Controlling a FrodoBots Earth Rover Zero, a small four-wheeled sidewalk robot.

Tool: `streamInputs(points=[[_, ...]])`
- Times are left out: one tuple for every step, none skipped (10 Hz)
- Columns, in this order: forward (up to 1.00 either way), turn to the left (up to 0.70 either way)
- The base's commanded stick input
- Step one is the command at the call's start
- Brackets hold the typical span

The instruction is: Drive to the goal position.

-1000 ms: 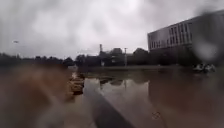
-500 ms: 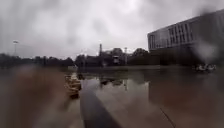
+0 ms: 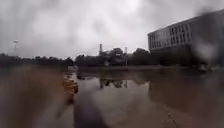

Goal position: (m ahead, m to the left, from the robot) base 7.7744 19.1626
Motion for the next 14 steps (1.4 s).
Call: streamInputs(points=[[0.7, 0.0], [0.7, 0.0], [0.7, 0.0], [0.7, 0.23], [0.7, 0.3], [0.7, 0.35], [0.7, 0.12], [0.7, 0.0], [0.7, 0.0], [0.7, 0.25], [0.7, 0.35], [0.7, 0.35], [0.7, 0.23], [0.7, 0.05]])
